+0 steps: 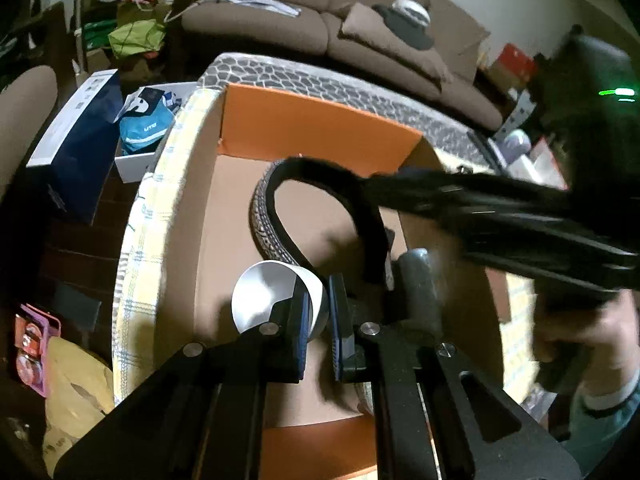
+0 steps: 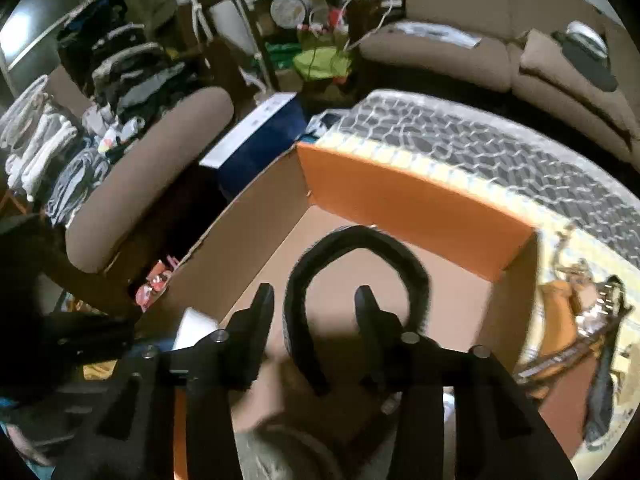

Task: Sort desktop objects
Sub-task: 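Drop the headband in the box with the right tool while the left tool releases the scoop, then withdraw both tools from the box toward the brown leather folder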

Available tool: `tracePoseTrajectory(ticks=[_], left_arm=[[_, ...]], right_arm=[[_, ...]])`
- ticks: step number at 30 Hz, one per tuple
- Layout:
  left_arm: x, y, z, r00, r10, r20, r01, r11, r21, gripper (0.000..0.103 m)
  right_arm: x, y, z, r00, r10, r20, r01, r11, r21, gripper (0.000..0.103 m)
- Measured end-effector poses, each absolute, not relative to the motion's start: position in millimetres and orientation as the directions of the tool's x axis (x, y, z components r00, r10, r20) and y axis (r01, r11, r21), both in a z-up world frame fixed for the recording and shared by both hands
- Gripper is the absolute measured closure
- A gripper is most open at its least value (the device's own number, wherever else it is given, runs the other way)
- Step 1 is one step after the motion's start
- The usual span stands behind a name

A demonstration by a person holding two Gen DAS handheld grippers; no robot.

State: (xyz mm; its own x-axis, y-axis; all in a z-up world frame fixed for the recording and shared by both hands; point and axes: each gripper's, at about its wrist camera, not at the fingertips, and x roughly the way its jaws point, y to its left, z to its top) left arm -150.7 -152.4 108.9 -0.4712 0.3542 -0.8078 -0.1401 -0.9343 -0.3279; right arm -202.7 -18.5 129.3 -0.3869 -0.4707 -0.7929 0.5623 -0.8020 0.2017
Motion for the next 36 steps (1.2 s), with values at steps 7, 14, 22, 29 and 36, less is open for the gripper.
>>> tracePoseTrajectory(ticks=[7, 14, 22, 29, 36], left_arm=[[-154.5, -141.0, 107.4, -0.465, 0.364, -0.807, -0.143, -0.931, -0.337, 0.094], [-159.6, -127.1, 86.4, -0.39, 0.321, -0.863, -0.148, -0.947, -0.286, 0.094], [-157.4, -116.6, 77.3, -0.354, 0.273, -0.895, -0.123, -0.962, -0.245, 0.043], [-153.9, -126.0, 108.4, -0.453, 0.349, -0.82, -0.106, -0.935, -0.339, 0.03], [-157.0, -117.3, 118.7, -0.476, 0.423, -0.771, -0.112, -0.899, -0.424, 0.0]], right_arm=[[-163.6, 34.2, 152.7, -0.477, -0.462, -0.748, 0.522, -0.834, 0.182, 0.051], [-138.9, 68.7, 144.5, -0.51, -0.408, -0.757, 0.47, -0.87, 0.152, 0.049], [-126.6, 108.2, 141.0, -0.544, -0.381, -0.747, 0.408, -0.899, 0.162, 0.048], [-119.4, 151.0, 162.7, -0.611, -0.348, -0.711, 0.333, -0.928, 0.168, 0.035], [-117.3, 210.3, 165.9, -0.654, -0.257, -0.711, 0.191, -0.966, 0.173, 0.022]])
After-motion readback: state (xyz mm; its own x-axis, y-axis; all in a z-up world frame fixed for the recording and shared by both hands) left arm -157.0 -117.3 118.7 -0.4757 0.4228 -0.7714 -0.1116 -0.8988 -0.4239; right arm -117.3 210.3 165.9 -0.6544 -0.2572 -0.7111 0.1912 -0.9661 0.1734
